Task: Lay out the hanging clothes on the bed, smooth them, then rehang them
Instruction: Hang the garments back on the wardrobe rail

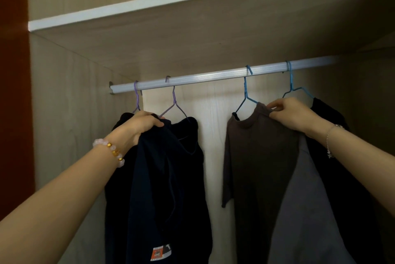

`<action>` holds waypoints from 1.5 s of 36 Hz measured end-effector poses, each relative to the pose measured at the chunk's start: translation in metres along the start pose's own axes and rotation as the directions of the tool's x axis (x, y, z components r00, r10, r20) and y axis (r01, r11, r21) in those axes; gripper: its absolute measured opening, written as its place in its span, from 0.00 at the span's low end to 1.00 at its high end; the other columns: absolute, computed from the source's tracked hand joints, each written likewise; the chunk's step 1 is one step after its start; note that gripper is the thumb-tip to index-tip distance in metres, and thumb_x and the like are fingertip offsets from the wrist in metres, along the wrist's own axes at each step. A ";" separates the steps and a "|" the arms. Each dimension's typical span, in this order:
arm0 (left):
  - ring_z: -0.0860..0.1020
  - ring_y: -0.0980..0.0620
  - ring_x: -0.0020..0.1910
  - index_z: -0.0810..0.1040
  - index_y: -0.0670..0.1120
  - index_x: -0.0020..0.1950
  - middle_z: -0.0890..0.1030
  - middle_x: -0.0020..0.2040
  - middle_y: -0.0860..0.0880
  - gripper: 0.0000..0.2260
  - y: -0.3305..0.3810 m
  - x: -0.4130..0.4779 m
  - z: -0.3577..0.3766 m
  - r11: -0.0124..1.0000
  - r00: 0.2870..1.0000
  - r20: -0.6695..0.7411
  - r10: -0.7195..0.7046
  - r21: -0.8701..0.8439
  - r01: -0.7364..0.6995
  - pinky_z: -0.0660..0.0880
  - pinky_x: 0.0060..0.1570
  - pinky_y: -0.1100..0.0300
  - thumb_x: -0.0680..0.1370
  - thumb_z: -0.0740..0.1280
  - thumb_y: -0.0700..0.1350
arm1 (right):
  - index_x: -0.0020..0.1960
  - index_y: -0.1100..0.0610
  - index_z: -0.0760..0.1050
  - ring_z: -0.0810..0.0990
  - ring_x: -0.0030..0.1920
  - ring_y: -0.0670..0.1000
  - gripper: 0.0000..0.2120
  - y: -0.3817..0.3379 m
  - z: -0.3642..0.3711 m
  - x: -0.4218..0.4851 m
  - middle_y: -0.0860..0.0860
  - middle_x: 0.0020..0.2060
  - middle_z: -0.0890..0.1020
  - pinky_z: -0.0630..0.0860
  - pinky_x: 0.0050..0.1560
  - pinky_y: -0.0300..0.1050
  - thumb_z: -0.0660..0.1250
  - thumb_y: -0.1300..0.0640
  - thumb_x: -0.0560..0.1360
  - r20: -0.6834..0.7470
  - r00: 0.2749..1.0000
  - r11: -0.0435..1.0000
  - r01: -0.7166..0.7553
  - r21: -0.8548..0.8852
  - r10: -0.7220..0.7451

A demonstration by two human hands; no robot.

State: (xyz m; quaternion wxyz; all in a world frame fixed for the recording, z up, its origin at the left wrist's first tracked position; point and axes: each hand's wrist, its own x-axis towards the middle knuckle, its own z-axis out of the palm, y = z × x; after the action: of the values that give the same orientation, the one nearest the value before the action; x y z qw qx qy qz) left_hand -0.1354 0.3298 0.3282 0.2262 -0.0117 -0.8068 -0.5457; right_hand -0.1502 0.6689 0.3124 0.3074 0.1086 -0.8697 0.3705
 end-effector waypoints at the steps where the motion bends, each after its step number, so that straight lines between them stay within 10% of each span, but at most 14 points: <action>1: 0.77 0.45 0.44 0.79 0.41 0.45 0.79 0.43 0.42 0.07 0.000 0.000 -0.003 1.000 1.000 -0.004 0.000 0.004 0.000 0.74 0.52 0.54 0.76 0.63 0.31 | 0.62 0.56 0.75 0.80 0.47 0.54 0.15 0.000 0.000 0.000 0.54 0.49 0.81 0.79 0.51 0.50 0.62 0.59 0.76 -0.001 1.000 1.000 0.000 0.000 0.000; 22: 0.76 0.44 0.37 0.78 0.36 0.47 0.79 0.46 0.39 0.04 0.043 0.032 -0.010 0.998 0.994 -0.108 -0.022 0.050 0.028 0.76 0.40 0.52 0.75 0.65 0.32 | 0.60 0.56 0.76 0.81 0.44 0.53 0.13 0.005 0.001 0.003 0.51 0.42 0.82 0.79 0.50 0.51 0.62 0.59 0.76 0.009 1.000 0.999 0.000 0.040 0.000; 36: 0.77 0.37 0.57 0.76 0.32 0.60 0.78 0.57 0.35 0.17 -0.014 0.028 0.008 0.958 0.983 0.048 -0.178 0.235 0.162 0.75 0.60 0.45 0.72 0.70 0.35 | 0.63 0.54 0.74 0.80 0.47 0.53 0.15 0.008 0.007 -0.001 0.54 0.55 0.81 0.78 0.49 0.48 0.61 0.57 0.77 -0.004 0.999 0.999 0.037 -0.029 -0.037; 54: 0.80 0.47 0.40 0.81 0.41 0.51 0.82 0.43 0.42 0.11 -0.029 -0.105 -0.051 0.991 0.985 0.108 -0.134 0.008 0.134 0.79 0.34 0.65 0.74 0.63 0.30 | 0.59 0.61 0.75 0.78 0.54 0.63 0.14 -0.010 0.029 -0.008 0.61 0.55 0.80 0.76 0.55 0.58 0.61 0.57 0.76 -0.055 0.997 0.990 0.051 -0.134 -0.059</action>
State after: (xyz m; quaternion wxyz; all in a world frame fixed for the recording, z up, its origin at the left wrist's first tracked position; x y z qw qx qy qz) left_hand -0.0311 0.2973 0.2788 0.1452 0.0131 -0.8169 -0.5581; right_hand -0.1528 0.6408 0.2980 0.3496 0.1010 -0.8795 0.3065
